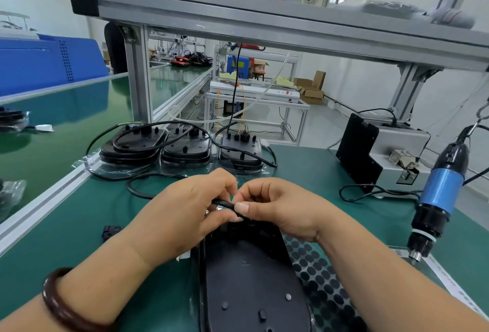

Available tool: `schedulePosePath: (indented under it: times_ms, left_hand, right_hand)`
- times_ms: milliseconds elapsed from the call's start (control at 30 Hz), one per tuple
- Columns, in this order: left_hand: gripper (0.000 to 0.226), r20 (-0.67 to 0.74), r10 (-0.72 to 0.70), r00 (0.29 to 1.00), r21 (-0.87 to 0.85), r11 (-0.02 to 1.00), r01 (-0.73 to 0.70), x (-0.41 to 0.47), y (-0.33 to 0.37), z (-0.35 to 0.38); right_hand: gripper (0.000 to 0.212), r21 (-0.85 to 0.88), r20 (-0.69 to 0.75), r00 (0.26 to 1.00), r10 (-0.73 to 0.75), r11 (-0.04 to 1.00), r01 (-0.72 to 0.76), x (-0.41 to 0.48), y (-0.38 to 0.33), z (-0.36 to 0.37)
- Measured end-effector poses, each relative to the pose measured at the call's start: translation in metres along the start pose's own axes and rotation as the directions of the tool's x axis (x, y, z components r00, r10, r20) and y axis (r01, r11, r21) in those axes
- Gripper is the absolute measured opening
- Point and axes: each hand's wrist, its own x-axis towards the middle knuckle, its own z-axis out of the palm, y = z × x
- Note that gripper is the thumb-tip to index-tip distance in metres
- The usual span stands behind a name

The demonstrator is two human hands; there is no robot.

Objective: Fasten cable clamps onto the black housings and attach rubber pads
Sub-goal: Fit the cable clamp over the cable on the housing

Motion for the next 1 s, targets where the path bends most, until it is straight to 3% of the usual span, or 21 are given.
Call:
schedulePosePath:
  times_ms: [100,200,367,533,733,900,1000]
  left_hand:
    - [0.029,0.016,0.065,0.998,0.044,0.997,-0.065,0.002,-0.002,0.0]
    - [0.028,0.026,0.037,0.999,0.048,0.998,-0.038,0.003,-0.005,-0.001]
    - [0.023,0.114,-0.121,0.986,-0.139,0.981,0.137,0.006,-0.008,-0.005]
    - [0.011,0.221,-0.22,0.95,-0.327,0.901,0.285,0.003,-0.013,-0.002]
    - [0.016,0.306,-0.255,0.917,-0.333,0.874,0.354,0.002,-0.014,-0.002]
    - [0.022,0.335,-0.207,0.919,-0.279,0.91,0.307,0.0,-0.01,-0.005]
    - [0.022,0.291,-0.23,0.928,-0.331,0.886,0.324,0.001,-0.006,0.001]
  right_hand:
    - [0.011,0.0,0.0,1.0,0.01,1.0,-0.01,0.003,0.0,0.002]
    - [0.012,-0.041,-0.002,0.999,0.033,0.999,-0.033,0.004,-0.001,0.002]
    - [0.017,-0.095,0.002,0.996,0.094,0.991,-0.094,0.008,-0.004,0.001]
    - [0.009,-0.13,-0.037,0.991,0.128,0.983,-0.132,0.011,-0.005,0.001]
    - [0.008,-0.189,-0.098,0.98,0.172,0.964,-0.188,0.013,-0.012,0.001]
    - [0.012,-0.269,-0.145,0.977,0.155,0.944,-0.19,0.009,-0.014,0.003]
    - [0.014,-0.293,-0.185,0.982,0.037,0.952,-0.091,0.003,-0.01,0.01]
